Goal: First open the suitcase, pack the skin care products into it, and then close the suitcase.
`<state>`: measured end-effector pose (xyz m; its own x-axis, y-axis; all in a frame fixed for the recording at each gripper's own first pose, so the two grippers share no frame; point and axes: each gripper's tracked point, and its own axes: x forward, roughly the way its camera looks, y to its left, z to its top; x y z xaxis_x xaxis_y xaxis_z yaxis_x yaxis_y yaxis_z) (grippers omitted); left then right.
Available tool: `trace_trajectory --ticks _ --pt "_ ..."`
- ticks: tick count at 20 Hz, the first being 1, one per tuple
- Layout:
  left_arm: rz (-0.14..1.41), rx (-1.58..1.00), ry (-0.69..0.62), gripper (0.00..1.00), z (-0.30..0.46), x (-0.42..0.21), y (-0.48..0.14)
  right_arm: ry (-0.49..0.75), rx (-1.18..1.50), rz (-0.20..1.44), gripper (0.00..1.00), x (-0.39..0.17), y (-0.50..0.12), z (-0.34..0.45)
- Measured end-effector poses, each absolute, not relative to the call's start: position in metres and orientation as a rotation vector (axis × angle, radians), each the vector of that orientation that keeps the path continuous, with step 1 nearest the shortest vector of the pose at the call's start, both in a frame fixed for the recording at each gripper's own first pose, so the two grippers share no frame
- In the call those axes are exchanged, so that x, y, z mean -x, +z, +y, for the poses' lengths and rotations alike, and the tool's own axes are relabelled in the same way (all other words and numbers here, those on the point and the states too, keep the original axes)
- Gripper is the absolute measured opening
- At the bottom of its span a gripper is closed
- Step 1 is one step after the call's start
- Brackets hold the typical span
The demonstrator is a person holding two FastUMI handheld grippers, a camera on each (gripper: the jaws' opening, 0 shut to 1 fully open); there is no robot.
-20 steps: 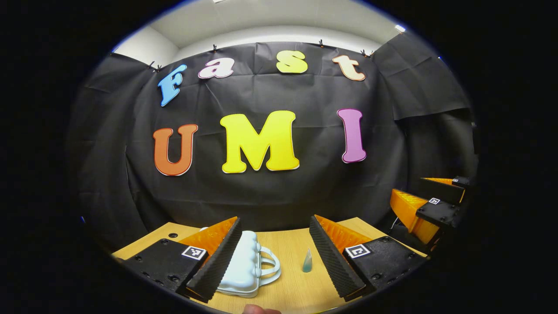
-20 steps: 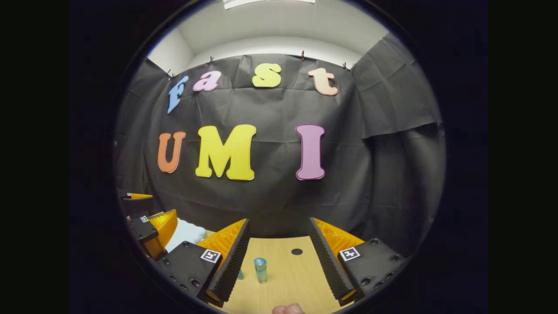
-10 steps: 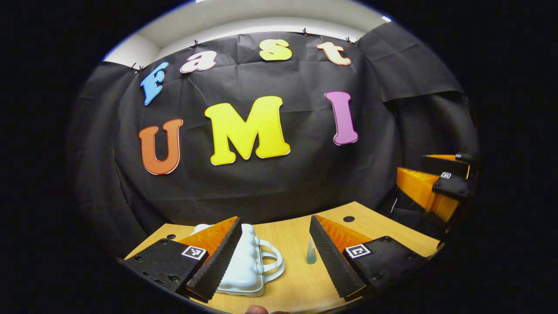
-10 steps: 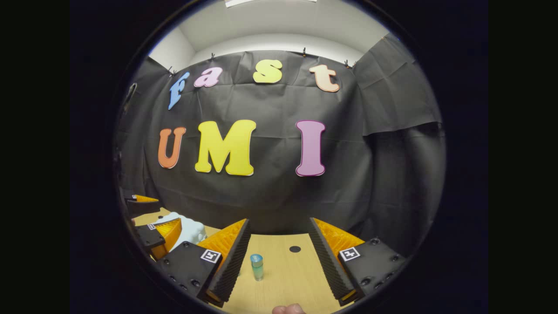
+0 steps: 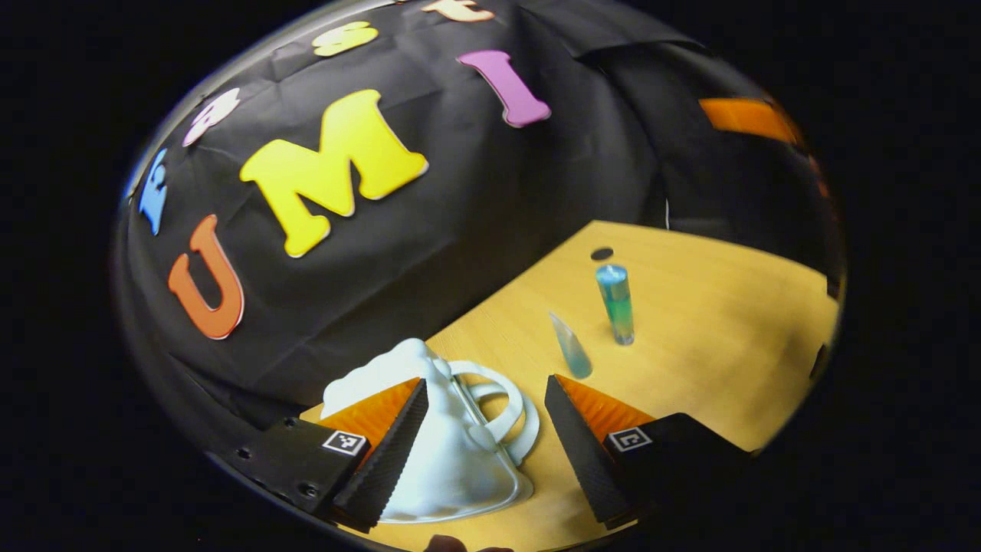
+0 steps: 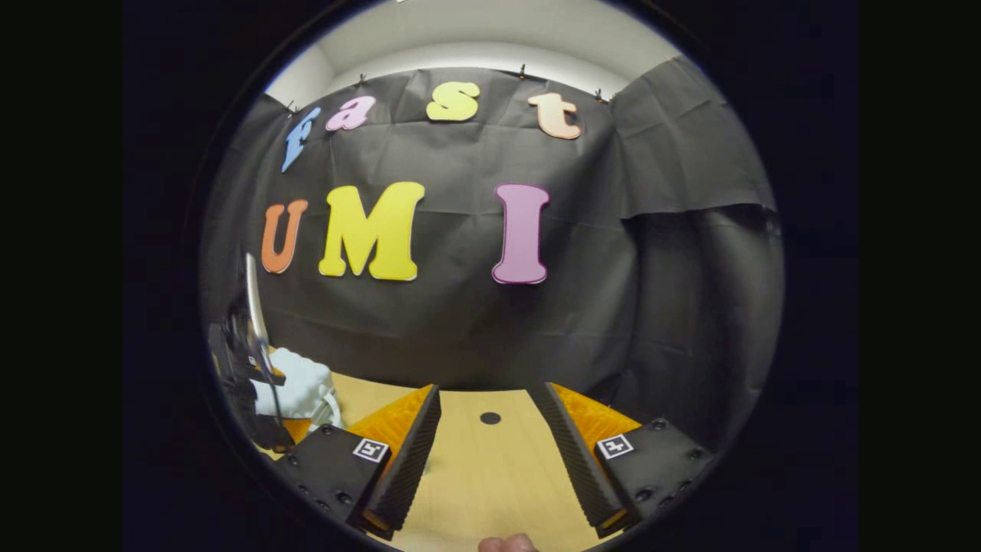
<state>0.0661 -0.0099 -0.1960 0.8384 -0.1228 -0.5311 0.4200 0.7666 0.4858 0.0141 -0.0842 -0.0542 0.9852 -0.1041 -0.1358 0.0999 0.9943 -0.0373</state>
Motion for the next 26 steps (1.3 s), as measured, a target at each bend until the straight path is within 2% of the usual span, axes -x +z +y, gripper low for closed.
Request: trace_trajectory --ticks 3,6,12,16,18,19,21,23,26 --pt "0.573 -0.809 -0.328 1.0 -0.005 -0.074 -0.224 -0.133 0.028 0.141 0.8 -0.015 -0.056 -0.102" --pt "0.604 -0.903 -0.324 0.95 -0.001 -0.092 -0.232 -0.165 0.023 0.156 0.8 -0.017 -0.061 -0.118" --pt "0.713 -1.028 -0.346 0.84 0.006 -0.106 -0.26 -0.197 0.0 0.181 0.8 -0.025 -0.071 -0.133" --pt "0.783 -1.044 -0.388 0.73 0.006 -0.106 -0.281 -0.197 -0.005 0.199 0.8 -0.026 -0.077 -0.132" --pt "0.793 -1.051 -0.381 0.59 0.008 -0.108 -0.284 -0.196 -0.003 0.206 0.8 -0.024 -0.079 -0.131" --pt "0.793 -1.047 -0.389 0.4 0.006 -0.107 -0.281 -0.195 -0.003 0.208 0.8 -0.023 -0.08 -0.131" --pt "0.776 -1.048 -0.385 0.27 0.006 -0.109 -0.276 -0.192 -0.004 0.214 0.8 -0.021 -0.082 -0.129" --pt "0.753 -1.043 -0.367 0.17 0.008 -0.11 -0.265 -0.19 -0.005 0.22 0.8 -0.019 -0.084 -0.126" --pt "0.669 -0.973 -0.321 0.12 0.023 -0.111 -0.228 -0.174 -0.004 0.216 0.8 -0.015 -0.083 -0.118"
